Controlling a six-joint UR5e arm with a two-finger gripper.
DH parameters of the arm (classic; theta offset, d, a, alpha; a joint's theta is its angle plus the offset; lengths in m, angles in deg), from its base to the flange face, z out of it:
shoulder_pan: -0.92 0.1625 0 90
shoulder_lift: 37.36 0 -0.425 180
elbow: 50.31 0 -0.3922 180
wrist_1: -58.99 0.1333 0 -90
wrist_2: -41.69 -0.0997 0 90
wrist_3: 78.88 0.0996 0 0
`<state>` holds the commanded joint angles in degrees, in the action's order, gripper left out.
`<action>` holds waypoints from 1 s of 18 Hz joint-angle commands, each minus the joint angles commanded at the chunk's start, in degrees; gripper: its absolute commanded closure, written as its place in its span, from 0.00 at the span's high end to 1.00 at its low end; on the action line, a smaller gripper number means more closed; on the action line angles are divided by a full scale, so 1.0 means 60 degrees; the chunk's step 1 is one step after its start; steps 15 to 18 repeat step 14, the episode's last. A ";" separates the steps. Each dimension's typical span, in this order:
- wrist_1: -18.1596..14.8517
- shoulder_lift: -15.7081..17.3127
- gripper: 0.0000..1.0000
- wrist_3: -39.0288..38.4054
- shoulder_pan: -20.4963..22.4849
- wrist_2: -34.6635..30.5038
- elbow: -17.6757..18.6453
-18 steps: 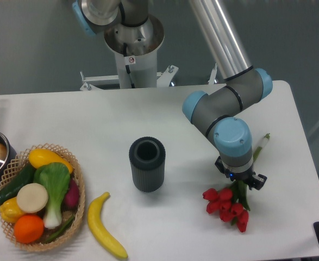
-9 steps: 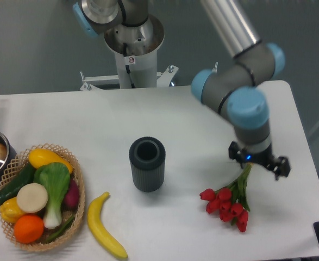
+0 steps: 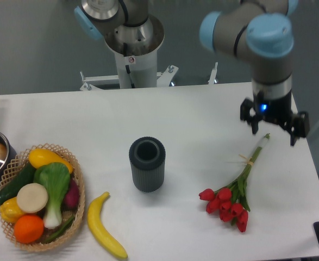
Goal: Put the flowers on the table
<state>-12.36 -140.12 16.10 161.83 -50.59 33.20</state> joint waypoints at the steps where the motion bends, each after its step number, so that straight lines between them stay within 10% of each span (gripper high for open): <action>1: -0.0236 0.0161 1.00 0.0325 0.0277 0.0087 0.0014; 10: -0.1292 0.0778 1.00 0.3416 0.2300 0.1787 0.0160; 18: -0.1498 0.0866 1.00 0.3595 0.2551 0.2065 0.0189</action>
